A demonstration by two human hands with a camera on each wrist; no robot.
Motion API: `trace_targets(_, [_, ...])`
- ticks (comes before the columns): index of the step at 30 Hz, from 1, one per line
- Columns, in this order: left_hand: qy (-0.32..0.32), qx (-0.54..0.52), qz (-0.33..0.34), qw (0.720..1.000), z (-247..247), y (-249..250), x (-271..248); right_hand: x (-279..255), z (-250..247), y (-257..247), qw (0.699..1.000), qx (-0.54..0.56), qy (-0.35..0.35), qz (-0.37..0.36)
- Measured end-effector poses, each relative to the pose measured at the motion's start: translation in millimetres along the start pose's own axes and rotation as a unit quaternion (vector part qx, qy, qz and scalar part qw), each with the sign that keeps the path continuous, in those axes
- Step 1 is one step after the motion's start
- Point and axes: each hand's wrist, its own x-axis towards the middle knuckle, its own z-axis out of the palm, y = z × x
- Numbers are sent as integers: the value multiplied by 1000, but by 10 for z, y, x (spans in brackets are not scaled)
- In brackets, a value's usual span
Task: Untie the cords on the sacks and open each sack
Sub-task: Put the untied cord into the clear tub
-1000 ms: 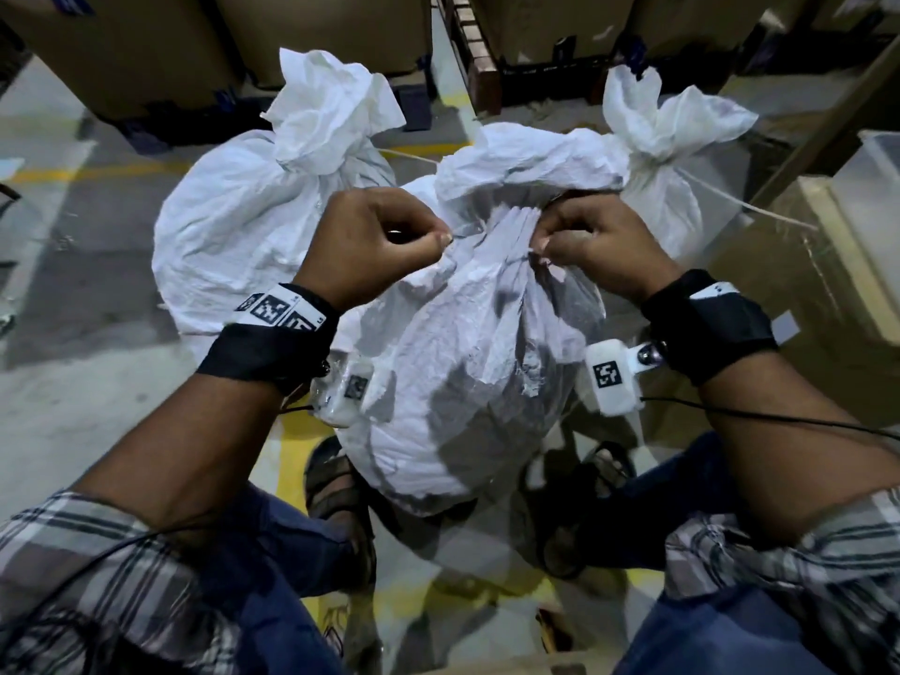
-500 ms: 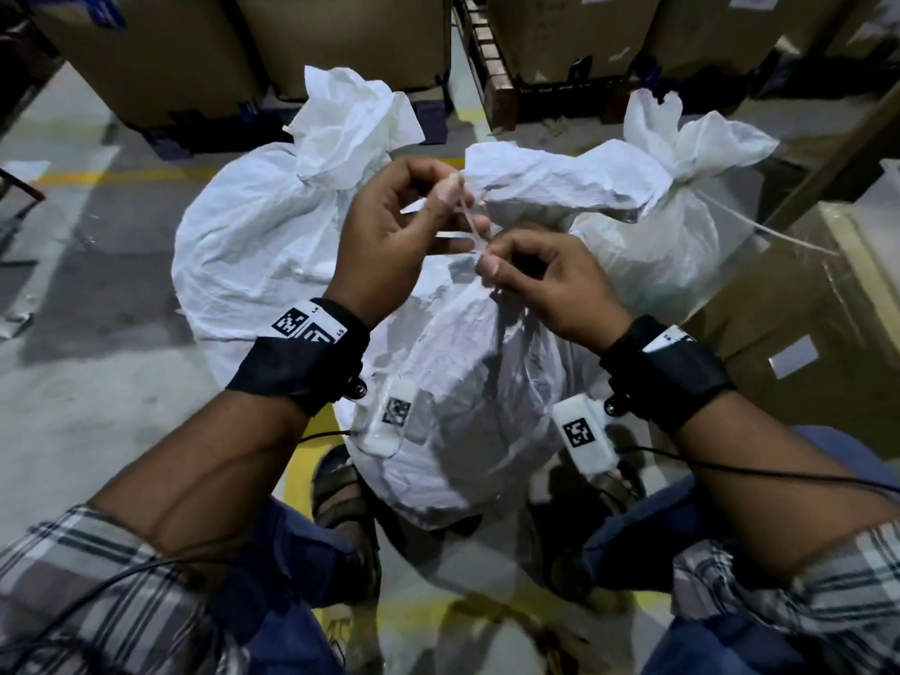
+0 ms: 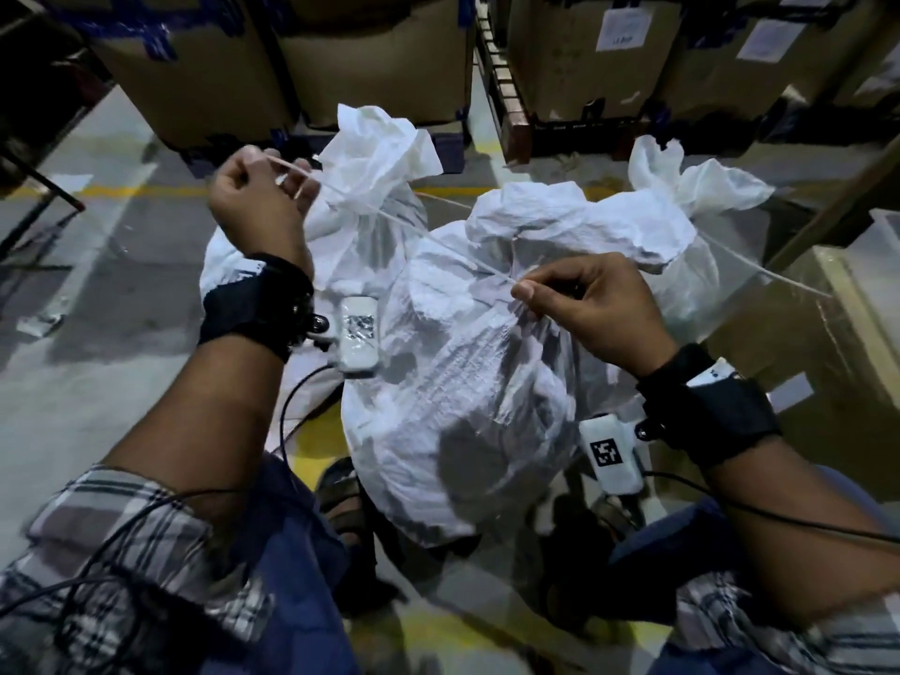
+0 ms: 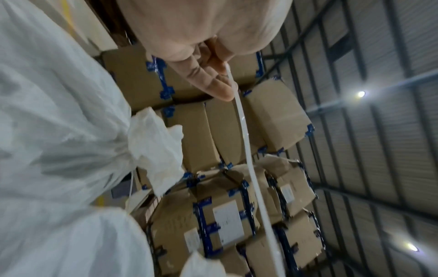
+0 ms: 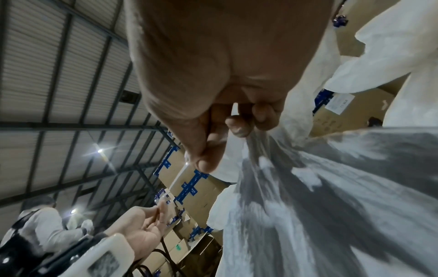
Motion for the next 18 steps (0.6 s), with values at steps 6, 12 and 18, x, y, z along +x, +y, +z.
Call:
trace_targets(6, [-55,19,39,998,116,285,-94,-95,-105,-290,996,-63,52,-37])
trace_targets(12, [-220,43,-45,974,901,263,-710,-173,-889,-459,972,-182,150,1])
trace_targets(18, [-356,146,-49,922,2036,-67,-1631,-670,-1890,-167,930,-245,253,103])
